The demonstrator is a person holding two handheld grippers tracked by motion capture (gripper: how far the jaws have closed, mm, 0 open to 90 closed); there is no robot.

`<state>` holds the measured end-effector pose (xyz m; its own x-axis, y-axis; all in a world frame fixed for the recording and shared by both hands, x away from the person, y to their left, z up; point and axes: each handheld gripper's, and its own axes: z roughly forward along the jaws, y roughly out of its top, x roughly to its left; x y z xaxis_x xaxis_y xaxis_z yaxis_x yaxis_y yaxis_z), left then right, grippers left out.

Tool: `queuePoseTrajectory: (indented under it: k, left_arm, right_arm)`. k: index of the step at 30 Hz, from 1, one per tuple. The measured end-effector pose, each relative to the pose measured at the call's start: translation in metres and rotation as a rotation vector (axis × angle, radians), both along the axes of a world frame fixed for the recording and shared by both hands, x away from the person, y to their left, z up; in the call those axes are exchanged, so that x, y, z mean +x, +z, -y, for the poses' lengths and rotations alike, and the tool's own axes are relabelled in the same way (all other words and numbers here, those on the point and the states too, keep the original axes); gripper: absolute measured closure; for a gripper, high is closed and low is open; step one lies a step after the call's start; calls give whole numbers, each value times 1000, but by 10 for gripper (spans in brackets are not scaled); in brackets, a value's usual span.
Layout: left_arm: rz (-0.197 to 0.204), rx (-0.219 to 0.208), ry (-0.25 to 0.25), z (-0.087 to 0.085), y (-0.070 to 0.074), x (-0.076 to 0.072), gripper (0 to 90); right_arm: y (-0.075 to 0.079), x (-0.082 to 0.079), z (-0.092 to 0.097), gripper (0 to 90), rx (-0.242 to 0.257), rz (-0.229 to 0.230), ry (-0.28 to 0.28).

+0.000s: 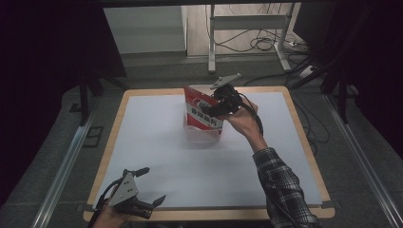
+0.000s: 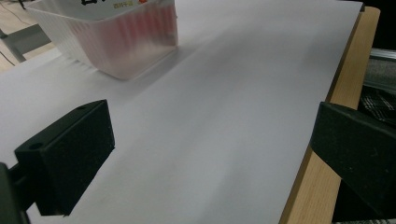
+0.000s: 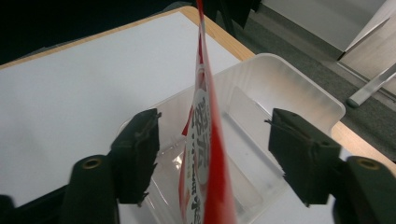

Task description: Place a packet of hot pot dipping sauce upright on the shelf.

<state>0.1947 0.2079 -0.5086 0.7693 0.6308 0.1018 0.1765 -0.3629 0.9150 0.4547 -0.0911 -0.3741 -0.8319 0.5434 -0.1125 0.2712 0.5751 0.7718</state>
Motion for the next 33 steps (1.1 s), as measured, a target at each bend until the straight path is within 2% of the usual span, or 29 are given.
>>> queuePoseTrajectory:
  k: [8, 17, 24, 33]
  left_arm:
    - [1, 6, -1, 0, 0, 0, 0]
    - [2, 5, -1, -1, 0, 0, 0]
    - [3, 4, -2, -1, 0, 0, 0]
    - [2, 3, -3, -1, 0, 0, 0]
  right_arm:
    - [1, -4, 8, 175, 15, -4, 4]
    - [3, -10, 13, 95, 35, 0, 14]
    - [4, -15, 18, 50, 32, -2, -2]
    - [5, -23, 28, 0, 51, 9, -13]
